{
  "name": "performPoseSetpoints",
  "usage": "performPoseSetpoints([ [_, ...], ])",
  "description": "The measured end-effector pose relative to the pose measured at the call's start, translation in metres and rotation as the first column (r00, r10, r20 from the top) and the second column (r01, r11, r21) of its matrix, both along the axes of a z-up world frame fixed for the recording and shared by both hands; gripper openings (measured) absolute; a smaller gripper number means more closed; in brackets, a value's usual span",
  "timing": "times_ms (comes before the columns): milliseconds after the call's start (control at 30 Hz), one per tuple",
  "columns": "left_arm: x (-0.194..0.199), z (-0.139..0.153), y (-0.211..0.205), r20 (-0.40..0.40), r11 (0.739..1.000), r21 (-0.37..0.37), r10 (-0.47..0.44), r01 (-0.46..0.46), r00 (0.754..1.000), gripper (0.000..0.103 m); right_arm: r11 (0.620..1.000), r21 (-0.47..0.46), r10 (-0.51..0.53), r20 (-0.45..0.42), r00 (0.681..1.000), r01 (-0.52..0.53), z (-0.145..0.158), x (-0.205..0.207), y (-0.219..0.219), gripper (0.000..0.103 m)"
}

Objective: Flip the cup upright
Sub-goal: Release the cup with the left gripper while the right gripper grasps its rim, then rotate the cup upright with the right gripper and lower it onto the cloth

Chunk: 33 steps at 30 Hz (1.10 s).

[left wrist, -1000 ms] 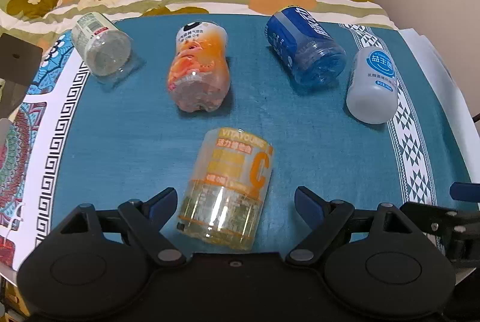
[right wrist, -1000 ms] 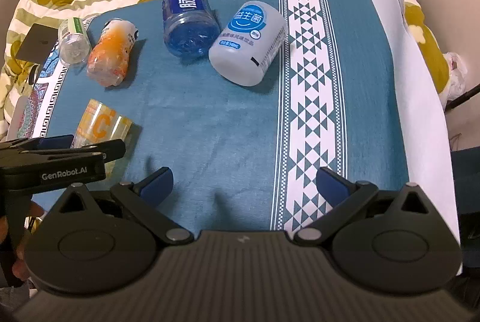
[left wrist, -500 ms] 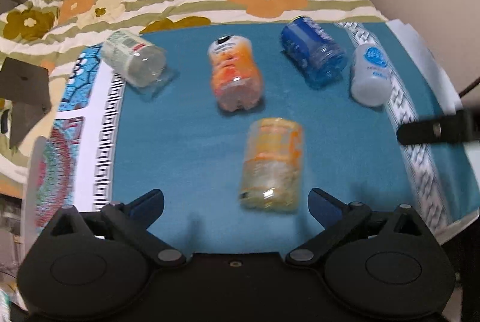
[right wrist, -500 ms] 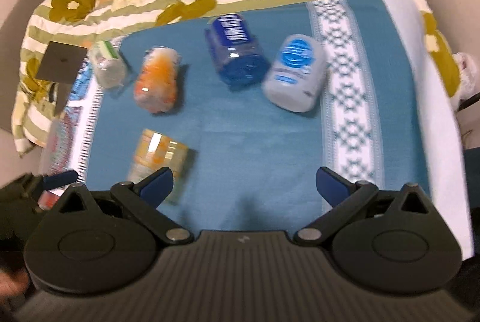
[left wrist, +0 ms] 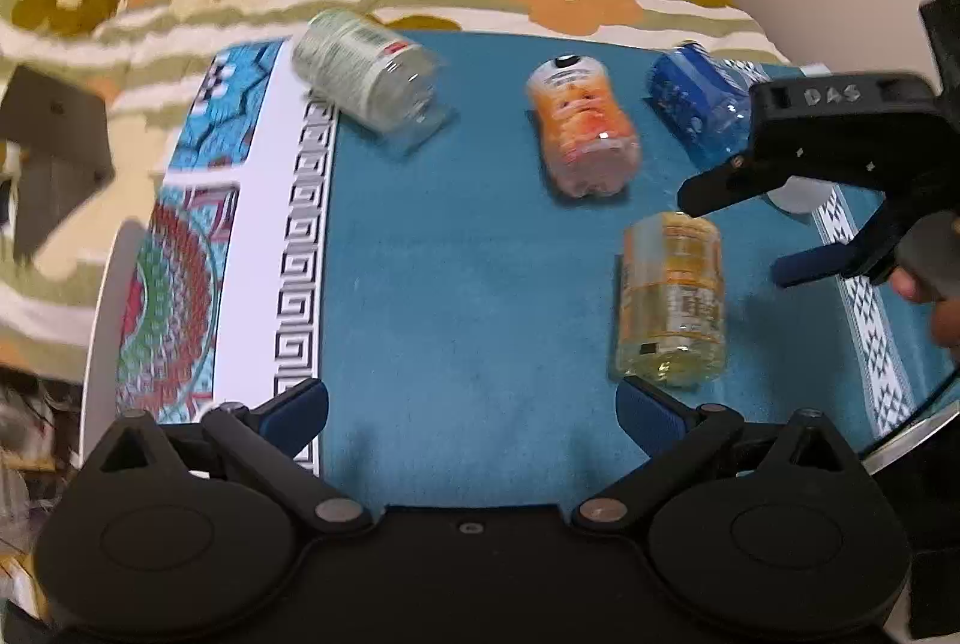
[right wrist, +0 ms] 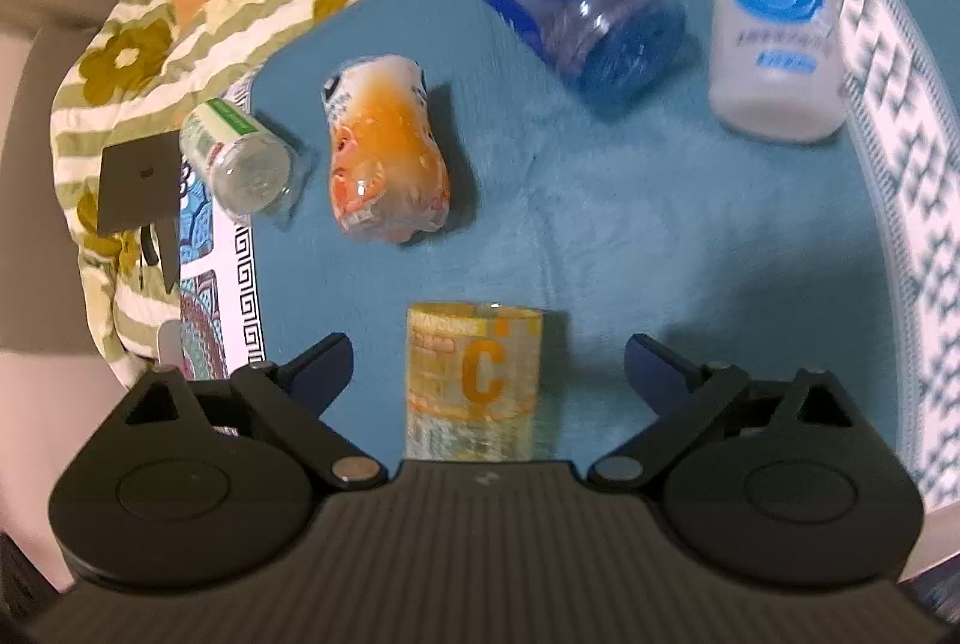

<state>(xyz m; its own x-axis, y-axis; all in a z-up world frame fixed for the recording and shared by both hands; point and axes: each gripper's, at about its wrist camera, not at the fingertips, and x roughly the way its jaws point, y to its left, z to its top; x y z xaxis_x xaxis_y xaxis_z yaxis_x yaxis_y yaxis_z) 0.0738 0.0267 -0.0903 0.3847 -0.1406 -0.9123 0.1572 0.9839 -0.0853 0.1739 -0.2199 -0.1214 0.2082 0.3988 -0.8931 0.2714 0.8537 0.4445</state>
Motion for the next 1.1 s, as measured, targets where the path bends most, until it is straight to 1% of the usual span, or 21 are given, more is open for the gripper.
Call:
performPoseSetpoints([
  [67, 0.000, -0.002, 0.009, -0.008, 1.000, -0.022, 0.014, -0.014, 1.000, 0.103, 1.000, 0.015, -0.019, -0.015, 1.000, 0.019, -0.007, 0.003, 0.004, 0.102],
  [233, -0.002, -0.005, 0.020, -0.015, 1.000, -0.018, 0.009, -0.010, 1.000, 0.103, 0.999, 0.026, -0.042, -0.031, 0.999, 0.043, -0.017, 0.005, 0.010, 0.087],
  [367, -0.002, -0.005, 0.026, -0.014, 1.000, -0.019, 0.003, -0.003, 1.000, 0.103, 0.998, 0.033, -0.052, -0.055, 0.997, 0.054, -0.023, 0.006, 0.012, 0.080],
  [400, -0.002, -0.005, 0.026, -0.014, 1.000, -0.020, 0.001, -0.002, 1.000, 0.103, 0.998, 0.034, -0.053, -0.059, 0.997, 0.055, -0.025, 0.006, 0.013, 0.075],
  [533, -0.004, -0.005, 0.028, -0.015, 1.000, -0.023, 0.000, 0.000, 1.000, 0.103, 0.998, 0.035, -0.054, -0.049, 0.997, 0.056, -0.025, 0.004, 0.013, 0.073],
  [667, -0.004, -0.003, 0.029, -0.012, 1.000, -0.027, 0.002, -0.002, 1.000, 0.103, 0.998, 0.029, -0.047, -0.029, 0.998, 0.047, -0.020, 0.000, 0.014, 0.072],
  [833, -0.006, 0.007, 0.032, 0.014, 0.999, -0.030, 0.010, -0.010, 1.000, 0.103, 0.999, 0.020, -0.048, 0.081, 0.996, 0.046, 0.010, -0.012, 0.011, 0.071],
  [933, -0.008, 0.013, 0.034, 0.035, 0.999, -0.035, 0.015, -0.014, 0.999, 0.103, 0.999, 0.007, -0.052, 0.186, 0.981, 0.052, 0.034, -0.024, 0.006, 0.071],
  [1000, -0.009, 0.016, 0.035, 0.050, 0.999, -0.037, 0.019, -0.017, 0.999, 0.103, 0.998, -0.031, -0.044, 0.294, 0.955, 0.056, 0.048, -0.036, 0.005, 0.071],
  [1033, -0.010, 0.017, 0.035, 0.054, 0.999, -0.038, 0.021, -0.019, 0.998, 0.103, 0.996, -0.063, -0.042, 0.354, 0.934, 0.069, 0.053, -0.043, 0.006, 0.071],
  [1100, -0.012, 0.017, 0.036, 0.062, 0.999, -0.041, 0.023, -0.021, 0.998, 0.103, 0.990, -0.097, -0.047, 0.436, 0.899, 0.099, 0.050, -0.055, 0.007, 0.071],
])
